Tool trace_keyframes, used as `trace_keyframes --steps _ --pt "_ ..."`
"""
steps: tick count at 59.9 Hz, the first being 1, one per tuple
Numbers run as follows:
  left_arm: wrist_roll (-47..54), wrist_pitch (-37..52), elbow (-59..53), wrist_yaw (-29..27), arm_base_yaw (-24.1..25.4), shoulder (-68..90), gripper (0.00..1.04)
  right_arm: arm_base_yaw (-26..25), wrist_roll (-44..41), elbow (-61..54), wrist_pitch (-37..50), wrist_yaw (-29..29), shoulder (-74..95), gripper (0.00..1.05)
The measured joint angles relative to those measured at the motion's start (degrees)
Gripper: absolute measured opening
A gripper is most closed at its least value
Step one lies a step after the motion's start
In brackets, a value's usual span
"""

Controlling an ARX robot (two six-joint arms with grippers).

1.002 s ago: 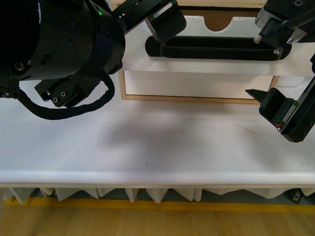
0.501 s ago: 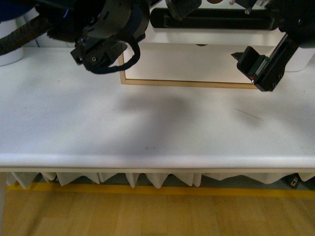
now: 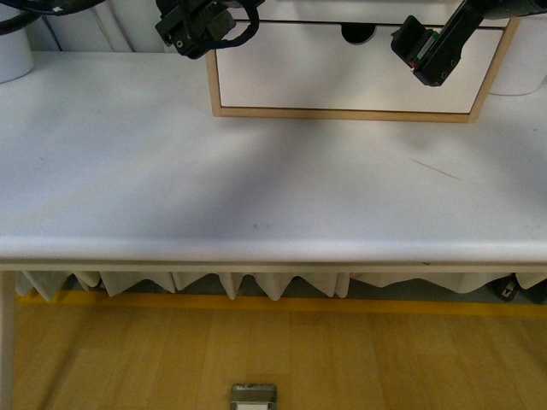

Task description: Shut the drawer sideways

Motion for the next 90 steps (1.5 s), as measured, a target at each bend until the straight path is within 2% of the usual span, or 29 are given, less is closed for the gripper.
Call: trace_keyframes --steps 13,21,39,56,70,81,90 --pt "0.3 -0.6 2.3 0.4 0.2 1.4 0.99 -0.3 1.1 0.5 -0.1 -0.9 0.2 0.96" --pt "-0.1 1.7 -2.2 -0.3 0.2 -1.1 0.99 -0.7 1.2 -2.8 0.5 -2.4 -2.2 0.96" --pt "1.1 4.5 -19.1 -4.2 2.2 -13.0 0.99 -1.6 4.9 -16.4 0.6 -3.8 -14.4 0.96" --pt "1.1 5.7 -37.2 -8.2 4.6 -30.3 0.99 -2.3 10.9 -31.6 -1.4 -3.1 -35.6 0.96" --pt "1.5 1.7 -53.7 -15.6 6.3 -48.5 0.99 -5.3 19.3 -44.3 -8.5 -0.8 -56.4 0.96" --pt "1.6 -7.7 -63.7 -24.2 3.9 -63.3 0.99 -8.8 26.8 -53.2 -15.3 0.2 -73.6 0.96" --pt "0.4 -13.9 -68.5 -28.9 3.5 -72.5 0.99 -12.0 32.7 -57.6 -20.3 0.3 -85.0 0.96"
